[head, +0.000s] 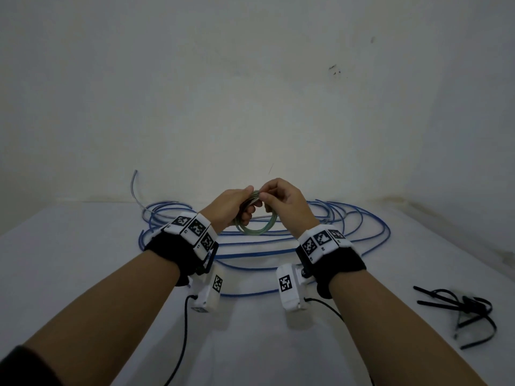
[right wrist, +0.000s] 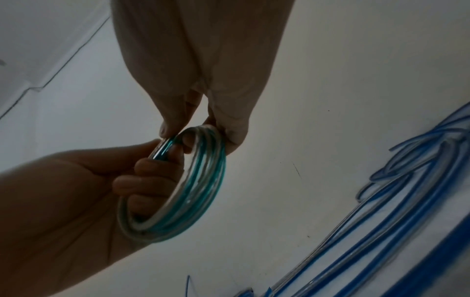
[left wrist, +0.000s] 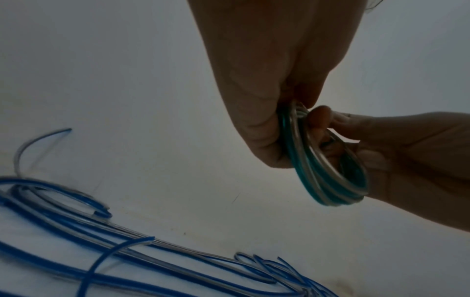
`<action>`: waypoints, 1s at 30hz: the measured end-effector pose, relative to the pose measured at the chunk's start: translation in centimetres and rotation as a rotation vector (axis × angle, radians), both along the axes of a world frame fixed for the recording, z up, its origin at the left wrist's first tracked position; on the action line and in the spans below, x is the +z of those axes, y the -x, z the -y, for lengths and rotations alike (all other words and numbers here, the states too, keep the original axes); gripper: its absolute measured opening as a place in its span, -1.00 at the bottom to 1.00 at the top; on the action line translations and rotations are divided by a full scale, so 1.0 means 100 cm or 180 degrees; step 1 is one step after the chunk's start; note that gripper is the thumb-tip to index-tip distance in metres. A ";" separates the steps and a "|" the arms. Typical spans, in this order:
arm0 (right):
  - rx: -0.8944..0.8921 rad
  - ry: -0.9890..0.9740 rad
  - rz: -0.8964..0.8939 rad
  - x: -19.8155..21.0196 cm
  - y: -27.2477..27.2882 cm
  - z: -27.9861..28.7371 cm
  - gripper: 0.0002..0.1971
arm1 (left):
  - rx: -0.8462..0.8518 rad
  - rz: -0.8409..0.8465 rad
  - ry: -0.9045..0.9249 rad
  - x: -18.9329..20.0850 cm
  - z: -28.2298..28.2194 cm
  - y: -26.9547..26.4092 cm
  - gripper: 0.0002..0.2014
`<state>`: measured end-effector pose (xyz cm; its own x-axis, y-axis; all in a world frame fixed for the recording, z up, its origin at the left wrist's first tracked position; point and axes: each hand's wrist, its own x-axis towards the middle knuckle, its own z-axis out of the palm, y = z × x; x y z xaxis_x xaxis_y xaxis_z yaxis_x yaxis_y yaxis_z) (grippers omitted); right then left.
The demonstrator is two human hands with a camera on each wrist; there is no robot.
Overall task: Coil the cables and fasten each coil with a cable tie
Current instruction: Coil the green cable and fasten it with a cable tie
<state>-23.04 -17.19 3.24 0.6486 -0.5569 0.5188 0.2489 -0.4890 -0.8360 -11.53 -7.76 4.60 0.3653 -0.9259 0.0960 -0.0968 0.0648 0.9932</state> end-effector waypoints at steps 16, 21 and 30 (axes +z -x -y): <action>-0.0571 0.0225 -0.0166 -0.002 0.068 0.042 -0.83 | -0.0312 0.0326 0.0005 -0.006 0.053 0.055 -0.59; -0.0972 0.0064 -0.0144 -0.003 0.104 0.056 -0.78 | -0.0847 -0.0173 -0.0252 -0.003 0.078 0.088 -0.60; -0.1714 -0.0173 -0.1442 0.011 0.211 0.092 -0.91 | -0.0866 0.0177 -0.0065 -0.014 0.119 0.156 -0.63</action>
